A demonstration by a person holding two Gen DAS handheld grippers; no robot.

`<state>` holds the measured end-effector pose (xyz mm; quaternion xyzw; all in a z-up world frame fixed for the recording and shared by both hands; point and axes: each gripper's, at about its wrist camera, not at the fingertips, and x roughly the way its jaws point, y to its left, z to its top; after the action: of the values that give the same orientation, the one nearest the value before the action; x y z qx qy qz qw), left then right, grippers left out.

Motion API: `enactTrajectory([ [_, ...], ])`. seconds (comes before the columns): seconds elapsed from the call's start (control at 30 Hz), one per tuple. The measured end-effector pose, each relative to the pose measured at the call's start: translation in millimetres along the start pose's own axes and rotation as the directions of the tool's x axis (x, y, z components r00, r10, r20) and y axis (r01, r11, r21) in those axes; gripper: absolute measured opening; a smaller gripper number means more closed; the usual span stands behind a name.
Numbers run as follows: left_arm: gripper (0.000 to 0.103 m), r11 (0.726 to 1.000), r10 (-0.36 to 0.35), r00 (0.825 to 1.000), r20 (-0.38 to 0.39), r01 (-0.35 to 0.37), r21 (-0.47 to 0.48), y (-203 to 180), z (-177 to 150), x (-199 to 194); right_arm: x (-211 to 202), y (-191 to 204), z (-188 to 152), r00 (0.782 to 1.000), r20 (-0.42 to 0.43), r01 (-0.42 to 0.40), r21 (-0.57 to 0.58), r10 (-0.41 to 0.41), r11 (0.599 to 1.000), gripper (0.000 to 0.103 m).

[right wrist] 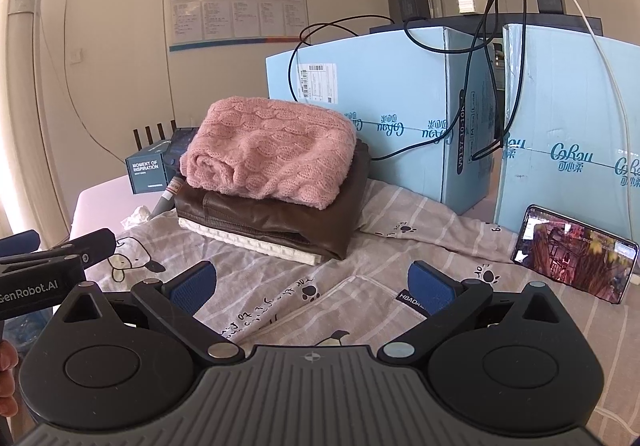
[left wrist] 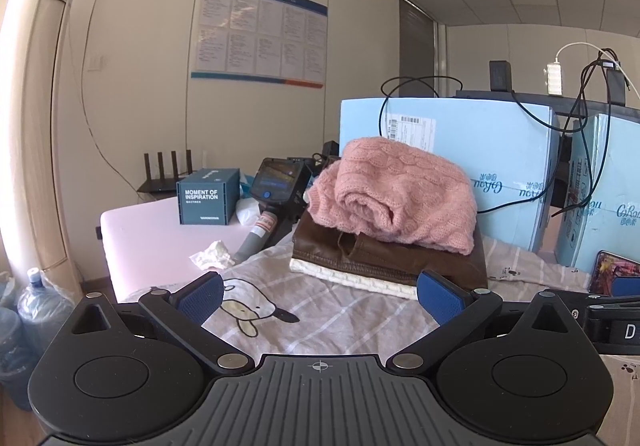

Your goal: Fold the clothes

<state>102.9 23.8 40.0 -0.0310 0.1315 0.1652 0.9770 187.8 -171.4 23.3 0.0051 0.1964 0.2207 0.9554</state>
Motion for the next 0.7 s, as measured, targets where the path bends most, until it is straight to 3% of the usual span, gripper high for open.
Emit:
enactTrajectory([
  [0.7,0.103,1.0,-0.002,1.0,-0.002,0.002,0.014,1.1,1.8,-1.6,2.4,-1.5,-0.8,1.0,-0.012,0.025,0.0,-0.025,1.0,0.103],
])
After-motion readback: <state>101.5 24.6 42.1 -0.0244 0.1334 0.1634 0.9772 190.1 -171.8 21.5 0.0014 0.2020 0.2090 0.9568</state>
